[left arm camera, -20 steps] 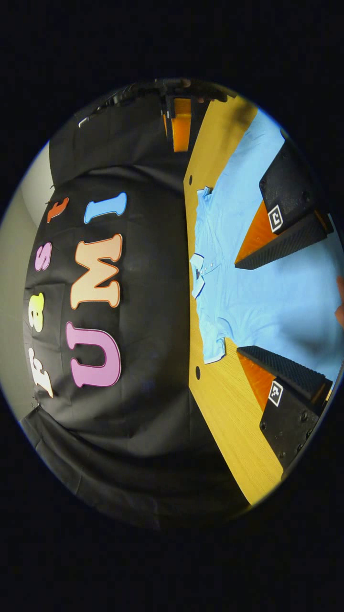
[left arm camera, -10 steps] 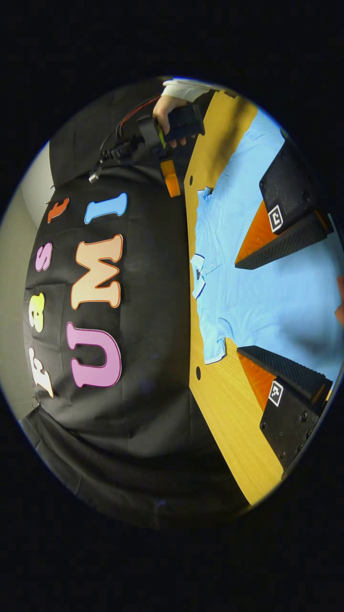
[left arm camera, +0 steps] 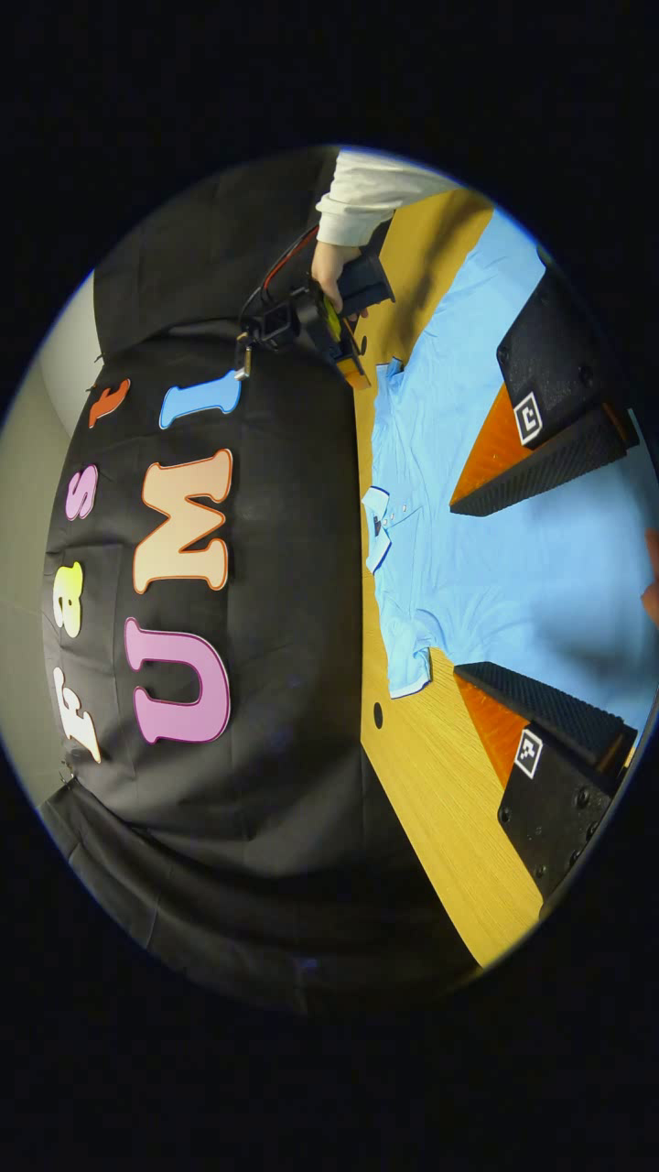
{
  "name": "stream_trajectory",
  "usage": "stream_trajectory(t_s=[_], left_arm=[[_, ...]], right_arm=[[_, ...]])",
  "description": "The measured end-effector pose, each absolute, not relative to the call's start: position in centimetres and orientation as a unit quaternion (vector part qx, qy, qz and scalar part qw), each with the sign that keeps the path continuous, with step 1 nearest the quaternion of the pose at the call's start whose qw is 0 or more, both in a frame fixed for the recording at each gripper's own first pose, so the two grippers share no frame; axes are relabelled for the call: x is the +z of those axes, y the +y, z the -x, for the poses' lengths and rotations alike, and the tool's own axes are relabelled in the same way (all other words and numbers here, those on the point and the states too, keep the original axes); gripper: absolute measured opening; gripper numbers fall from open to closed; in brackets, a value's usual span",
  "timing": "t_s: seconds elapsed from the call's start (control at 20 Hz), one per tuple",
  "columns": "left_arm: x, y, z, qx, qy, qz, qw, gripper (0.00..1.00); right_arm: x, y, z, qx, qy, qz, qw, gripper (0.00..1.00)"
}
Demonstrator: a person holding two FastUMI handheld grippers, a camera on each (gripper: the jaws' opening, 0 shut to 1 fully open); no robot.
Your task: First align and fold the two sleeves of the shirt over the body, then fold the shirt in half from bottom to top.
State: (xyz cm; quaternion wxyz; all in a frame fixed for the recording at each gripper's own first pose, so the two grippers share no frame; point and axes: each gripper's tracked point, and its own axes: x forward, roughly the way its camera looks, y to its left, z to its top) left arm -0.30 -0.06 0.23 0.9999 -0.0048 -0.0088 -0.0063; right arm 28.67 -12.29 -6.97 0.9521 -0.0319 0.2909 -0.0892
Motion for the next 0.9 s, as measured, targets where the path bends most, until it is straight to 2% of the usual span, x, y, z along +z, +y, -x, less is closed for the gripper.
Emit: stream_trajectory(t_s=[0.5,0.65,0.7,0.75,0.8,0.85,0.9], left_arm=[[0.1,-0.1,0.2,-0.009,-0.003,0.003,1.0,0.96],[0.1,-0.2,0.2,-0.009,-0.003,0.003,1.0,0.96],[0.1,-0.2,0.3,-0.009,-0.003,0.003,1.0,0.96],[0.0,-0.1,0.2,-0.009,-0.003,0.003,1.0,0.96],[0.1,-0.1,0.2,-0.009,-0.002,0.003,1.0,0.96],[0.1,-0.1,0.1,-0.01,-0.003,0.003,1.0,0.96],[0.2,-0.2,0.2,-0.01,-0.003,0.003,1.0,0.96]], right_arm=[[-10.7,-13.5,-30.0,-0.079,0.328,-0.017,0.941,0.94],[-10.8,-13.0,-30.0,-0.066,0.331,-0.027,0.941,0.75],[-10.9,-12.9,-29.9,-0.063,0.332,-0.028,0.941,0.73],[-10.9,-12.7,-30.1,-0.057,0.33,-0.027,0.942,0.64],[-10.9,-12.2,-29.9,-0.05,0.331,-0.03,0.942,0.6],[-10.9,-12.0,-30.0,-0.047,0.331,-0.03,0.942,0.43],[-10.9,-11.6,-29.9,-0.039,0.331,-0.035,0.942,0.34]])
